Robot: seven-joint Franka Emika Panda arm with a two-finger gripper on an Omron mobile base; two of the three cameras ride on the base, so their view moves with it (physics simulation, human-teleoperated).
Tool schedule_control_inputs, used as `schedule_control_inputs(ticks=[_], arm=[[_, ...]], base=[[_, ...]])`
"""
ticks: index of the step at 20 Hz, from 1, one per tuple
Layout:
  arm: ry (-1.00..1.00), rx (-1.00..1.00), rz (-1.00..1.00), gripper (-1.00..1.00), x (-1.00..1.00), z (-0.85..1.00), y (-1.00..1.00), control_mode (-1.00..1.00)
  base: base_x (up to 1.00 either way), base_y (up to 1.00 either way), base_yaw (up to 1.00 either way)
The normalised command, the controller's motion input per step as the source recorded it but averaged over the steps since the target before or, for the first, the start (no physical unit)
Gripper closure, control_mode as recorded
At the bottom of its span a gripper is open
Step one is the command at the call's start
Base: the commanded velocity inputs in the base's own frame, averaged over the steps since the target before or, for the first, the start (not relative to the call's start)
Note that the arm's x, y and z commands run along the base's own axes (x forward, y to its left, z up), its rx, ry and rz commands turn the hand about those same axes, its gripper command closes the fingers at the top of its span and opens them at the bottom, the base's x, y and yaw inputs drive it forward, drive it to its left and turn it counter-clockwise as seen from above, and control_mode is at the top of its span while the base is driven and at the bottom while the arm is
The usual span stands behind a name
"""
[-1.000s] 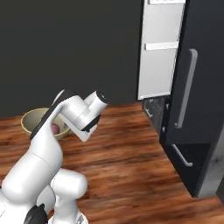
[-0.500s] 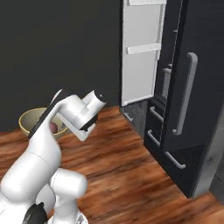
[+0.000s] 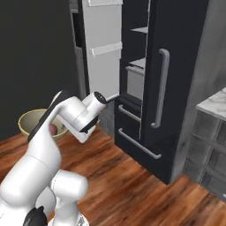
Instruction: Move the mug from next to the sink to the open cabinet. Then, move the bowl with the onion to the fridge to clear the area for faucet cleaning.
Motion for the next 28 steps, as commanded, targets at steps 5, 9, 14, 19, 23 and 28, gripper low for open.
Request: schedule_control_inputs(ticks=[5, 9, 14, 19, 23, 28], arm=[[0.0, 0.0, 0.0, 1.0, 0.0, 0.0, 0.0, 1.0], [0.0, 0.0, 0.0, 1.0, 0.0, 0.0, 0.0, 1.0], [0.0, 0.0, 0.0, 1.0, 0.0, 0.0, 0.0, 1.0], [0.0, 0.0, 0.0, 1.0, 0.0, 0.0, 0.0, 1.0], [0.0, 0.0, 0.0, 1.0, 0.0, 0.0, 0.0, 1.0], [0.0, 0.0, 0.0, 1.0, 0.0, 0.0, 0.0, 1.0]], base=[[0.13, 0.82, -0.55], [0.19, 0.98, -0.55], [0.12, 0.85, -0.59], [0.0, 0.65, -0.6], [0.02, 0.68, -0.57], [0.27, 0.95, -0.32]])
